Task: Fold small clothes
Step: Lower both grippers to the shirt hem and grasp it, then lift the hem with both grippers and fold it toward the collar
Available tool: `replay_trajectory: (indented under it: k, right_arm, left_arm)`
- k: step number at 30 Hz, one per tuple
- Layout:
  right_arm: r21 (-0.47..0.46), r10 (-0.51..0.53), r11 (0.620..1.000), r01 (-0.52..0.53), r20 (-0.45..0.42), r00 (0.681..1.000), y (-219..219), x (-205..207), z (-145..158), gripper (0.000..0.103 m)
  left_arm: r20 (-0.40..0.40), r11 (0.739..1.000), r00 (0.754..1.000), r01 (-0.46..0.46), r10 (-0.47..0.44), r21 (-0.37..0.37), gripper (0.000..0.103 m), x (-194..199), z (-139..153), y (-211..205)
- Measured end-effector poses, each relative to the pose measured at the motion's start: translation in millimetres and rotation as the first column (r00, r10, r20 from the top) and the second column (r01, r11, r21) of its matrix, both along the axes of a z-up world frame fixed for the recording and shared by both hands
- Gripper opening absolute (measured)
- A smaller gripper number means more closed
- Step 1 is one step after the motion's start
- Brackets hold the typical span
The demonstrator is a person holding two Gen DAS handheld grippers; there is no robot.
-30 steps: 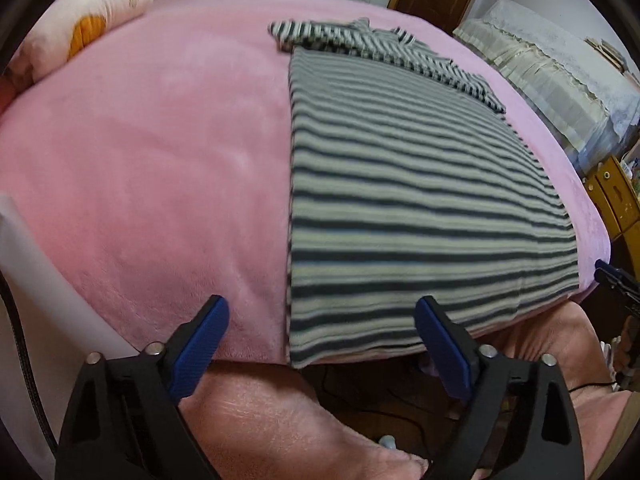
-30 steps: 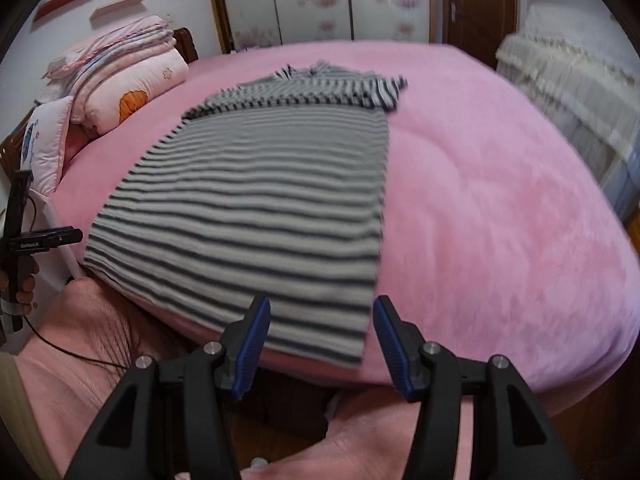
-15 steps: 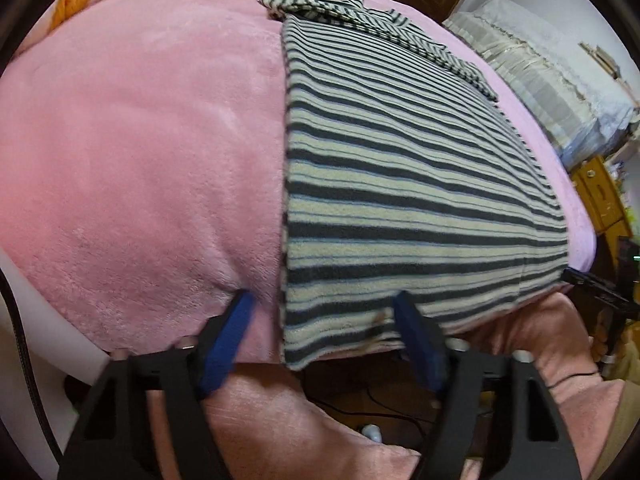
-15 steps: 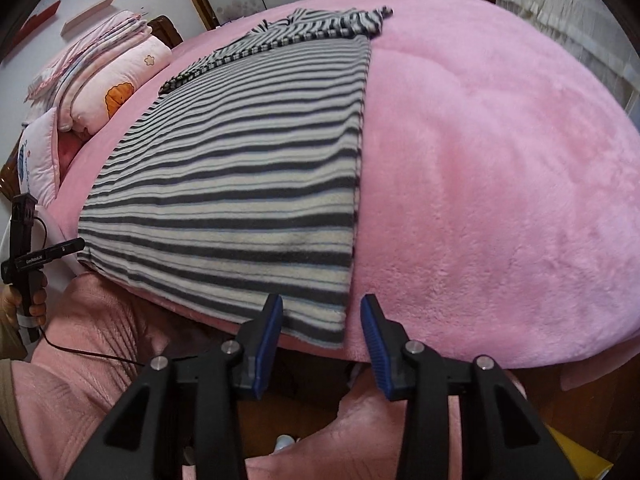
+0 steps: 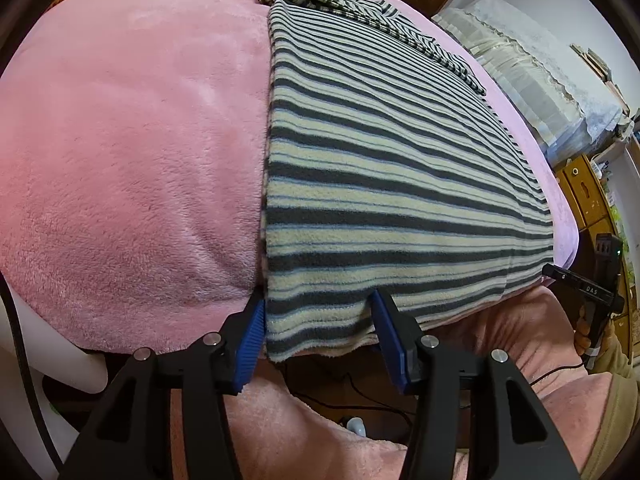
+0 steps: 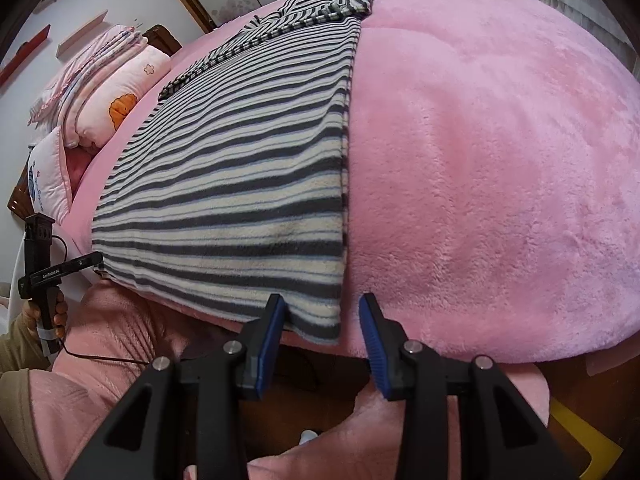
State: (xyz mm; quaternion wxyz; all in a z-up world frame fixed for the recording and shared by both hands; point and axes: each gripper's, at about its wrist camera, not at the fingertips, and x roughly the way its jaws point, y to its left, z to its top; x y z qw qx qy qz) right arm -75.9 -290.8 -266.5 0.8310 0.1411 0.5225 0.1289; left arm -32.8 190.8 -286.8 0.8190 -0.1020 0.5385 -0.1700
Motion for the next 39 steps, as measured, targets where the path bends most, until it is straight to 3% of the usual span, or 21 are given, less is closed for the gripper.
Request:
replay_trajectory:
  k: [4,7,10,11,12,17,22,26,30,35,39]
  right_arm:
    - [0.024,-0.009,1.000,0.009,0.000,1.000,-3,0,0,0.039]
    - [0.037,-0.009,0.999,0.009,0.005,1.000,-4,0,1,0.033]
    - [0.054,0.011,0.998,-0.011,0.003,1.000,-2,3,1,0.012]
    - [0.051,0.017,0.999,-0.017,0.001,1.000,0,3,1,0.010]
    - [0.045,0.019,0.999,-0.019,0.003,1.000,2,4,1,0.010]
    - [0.030,0.032,0.999,-0.033,0.036,0.999,7,0,13,0.008]
    - [0.050,0.053,0.997,-0.058,0.105,0.993,10,-6,35,0.007]
    - [0.121,0.034,0.991,-0.058,0.189,0.981,2,-4,66,0.007]
    - [0.201,-0.008,0.978,-0.049,0.273,0.962,-10,7,101,0.007]
    - [0.258,-0.062,0.965,-0.037,0.365,0.929,-19,34,142,0.007]
    - [0.291,-0.122,0.957,-0.003,0.409,0.905,-32,73,168,0.007]
  left_arm:
    - [-0.001,1.000,1.000,-0.004,0.004,0.000,0.050,-2,1,-5]
    - [-0.012,1.000,1.000,-0.001,0.001,-0.008,0.044,-3,0,-6]
    - [-0.026,1.000,1.000,0.006,-0.006,-0.006,0.028,-3,-2,-8]
    - [-0.030,1.000,1.000,0.011,-0.011,-0.005,0.017,-3,-2,-9]
    - [-0.034,1.000,0.999,0.015,-0.016,-0.006,0.013,-3,-3,-10]
    - [-0.010,0.999,0.999,0.033,-0.032,0.004,0.010,-9,11,-17]
    - [0.050,0.996,0.999,0.023,-0.019,-0.086,0.010,-16,37,-14]
    - [0.094,0.967,0.993,-0.041,0.067,-0.252,0.010,-14,61,-3]
    - [0.148,0.911,0.976,-0.091,0.162,-0.401,0.010,-3,93,4]
    - [0.213,0.868,0.940,-0.140,0.268,-0.476,0.010,32,135,3]
    - [0.234,0.853,0.902,-0.220,0.362,-0.473,0.010,82,162,13]
